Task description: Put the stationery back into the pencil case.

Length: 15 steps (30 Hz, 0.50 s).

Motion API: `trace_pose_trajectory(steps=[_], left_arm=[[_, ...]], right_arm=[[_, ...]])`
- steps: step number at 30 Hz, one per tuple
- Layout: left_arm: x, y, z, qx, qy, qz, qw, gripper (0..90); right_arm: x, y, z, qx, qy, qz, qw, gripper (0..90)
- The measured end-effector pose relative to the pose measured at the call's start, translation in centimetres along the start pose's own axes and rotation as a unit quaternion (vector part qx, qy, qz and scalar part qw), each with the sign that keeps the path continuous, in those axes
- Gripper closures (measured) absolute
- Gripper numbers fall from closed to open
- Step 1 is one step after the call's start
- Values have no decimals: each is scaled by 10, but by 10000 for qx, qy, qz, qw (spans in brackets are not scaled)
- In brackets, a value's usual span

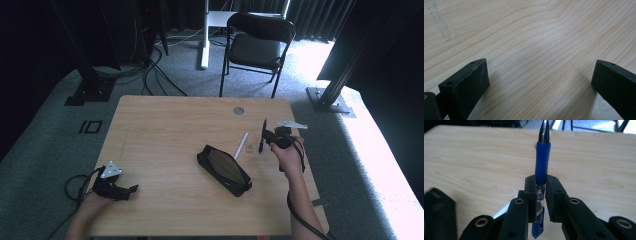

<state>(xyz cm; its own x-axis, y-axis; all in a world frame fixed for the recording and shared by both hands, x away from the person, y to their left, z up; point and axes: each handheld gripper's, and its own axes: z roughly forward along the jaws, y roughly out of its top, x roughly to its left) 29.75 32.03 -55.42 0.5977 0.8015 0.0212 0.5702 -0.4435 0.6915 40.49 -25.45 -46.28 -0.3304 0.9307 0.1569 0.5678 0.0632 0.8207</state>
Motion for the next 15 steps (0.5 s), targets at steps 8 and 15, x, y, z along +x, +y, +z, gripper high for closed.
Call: trace_pose_trajectory(steps=[8, 15], left_arm=[[0, 0, 0, -1, 0, -1, 10000, 16], [0, 0, 0, 0, 2, 9, 10000, 16]], right_arm=[[19, 17, -30, -354, 279, -240, 9987, 797], [41, 28, -54, -539, 686, -533, 9948, 796]])
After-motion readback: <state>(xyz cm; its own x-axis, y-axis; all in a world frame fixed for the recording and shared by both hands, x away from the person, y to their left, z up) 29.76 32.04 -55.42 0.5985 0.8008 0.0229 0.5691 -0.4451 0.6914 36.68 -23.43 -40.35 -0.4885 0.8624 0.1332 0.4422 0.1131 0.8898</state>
